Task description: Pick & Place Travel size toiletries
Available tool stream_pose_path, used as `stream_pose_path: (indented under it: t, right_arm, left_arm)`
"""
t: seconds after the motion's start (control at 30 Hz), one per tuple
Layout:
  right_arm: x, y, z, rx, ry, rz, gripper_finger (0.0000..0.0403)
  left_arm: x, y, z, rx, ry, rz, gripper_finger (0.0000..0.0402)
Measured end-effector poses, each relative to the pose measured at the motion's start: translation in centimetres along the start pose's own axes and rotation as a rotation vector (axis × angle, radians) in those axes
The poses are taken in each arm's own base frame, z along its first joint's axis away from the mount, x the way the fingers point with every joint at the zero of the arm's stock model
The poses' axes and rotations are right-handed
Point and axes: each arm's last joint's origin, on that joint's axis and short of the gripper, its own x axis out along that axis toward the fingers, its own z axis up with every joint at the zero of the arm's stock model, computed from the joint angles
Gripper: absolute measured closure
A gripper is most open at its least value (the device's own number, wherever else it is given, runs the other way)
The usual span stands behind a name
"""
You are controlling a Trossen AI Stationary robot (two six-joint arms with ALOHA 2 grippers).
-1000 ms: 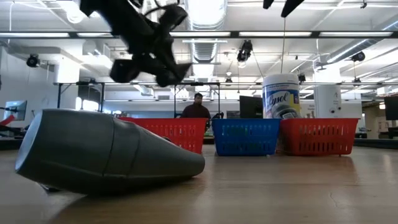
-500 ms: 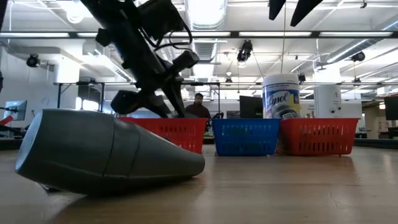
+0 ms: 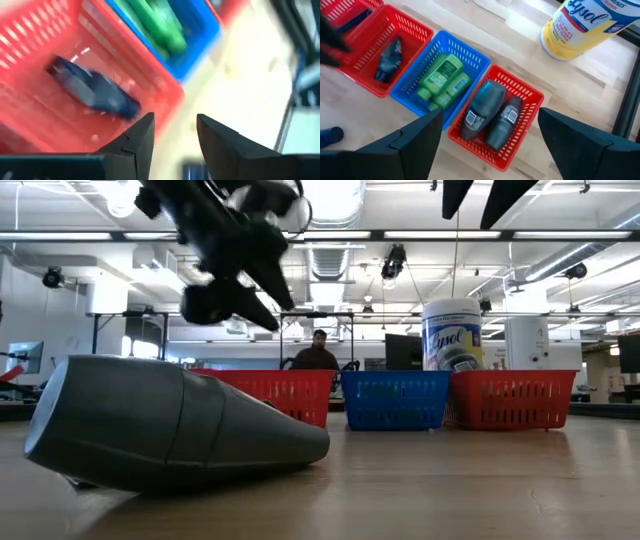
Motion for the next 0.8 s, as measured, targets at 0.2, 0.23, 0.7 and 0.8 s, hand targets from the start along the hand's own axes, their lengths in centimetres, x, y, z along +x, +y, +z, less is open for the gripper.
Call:
stream_pose_path:
  t: [0.2,0.23,0.7,0.8]
  right_arm:
    - [0.4,0.0,-0.3,-0.010,0.007,-0.012,0.0074]
    - [0.4,0.0,-0.4,-0.011,0.011,-0.013,0.0075]
    - [0.7,0.0,-0.6,-0.033,0.018,-0.015,0.0114]
    - [0.6,0.1,-0.8,-0.049,0.029,-0.008,0.0119]
  left_arm:
    - [-1.1,-1.4,-4.4,0.082,0.167,0.058,0.0249]
    - [-1.0,-1.7,-5.1,0.072,0.175,0.061,0.0248]
    - [3.7,-5.4,-8.7,-0.004,0.183,0.049,0.0136]
    - [5.1,-6.3,-8.8,-0.004,0.196,0.099,0.0136]
